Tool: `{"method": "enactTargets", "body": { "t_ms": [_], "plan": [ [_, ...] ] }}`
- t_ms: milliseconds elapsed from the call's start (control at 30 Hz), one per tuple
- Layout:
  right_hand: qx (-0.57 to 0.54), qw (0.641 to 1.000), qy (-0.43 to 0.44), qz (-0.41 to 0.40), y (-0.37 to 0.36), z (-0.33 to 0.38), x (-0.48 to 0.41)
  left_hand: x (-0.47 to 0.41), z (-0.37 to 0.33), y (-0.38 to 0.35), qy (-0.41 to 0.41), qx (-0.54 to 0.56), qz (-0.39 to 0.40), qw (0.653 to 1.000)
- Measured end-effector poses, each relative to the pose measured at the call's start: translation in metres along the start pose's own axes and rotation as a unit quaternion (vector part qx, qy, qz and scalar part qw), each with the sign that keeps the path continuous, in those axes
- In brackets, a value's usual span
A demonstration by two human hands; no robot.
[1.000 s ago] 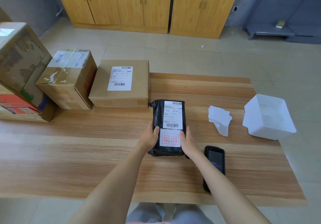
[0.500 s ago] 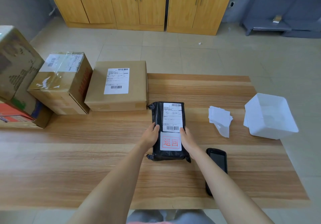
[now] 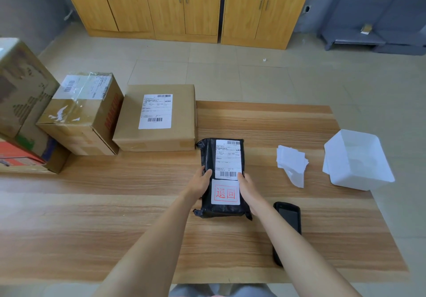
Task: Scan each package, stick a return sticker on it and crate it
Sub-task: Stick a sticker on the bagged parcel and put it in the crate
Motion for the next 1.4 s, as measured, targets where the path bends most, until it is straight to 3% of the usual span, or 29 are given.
{"method": "enactTargets", "body": {
  "t_ms": [733,1100,1400],
  "plan": [
    [0.047,0.997,0.055,0.026,0.013,0.024,0.034,0.039,-0.031,0.0,-0.006,0.049,-0.092,0.995],
    [0.053,0.992,0.105,0.041,0.035,0.034,0.051,0.073,-0.025,-0.02,0.031,0.076,-0.183,0.98],
    [0.094,0.979,0.145,0.103,-0.018,0.03,0.073,0.134,-0.003,0.022,0.038,0.128,-0.278,0.951]
  ]
}}
Point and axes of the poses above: each hand's wrist, its own x-axis away from the middle knuckle, its own y-axis out of the back of the hand, z = x × y, the point moved 10 cm from there along -x, towards the middle knuckle, and after that the axes turned 14 degrees about -y, right-handed, at the moved point
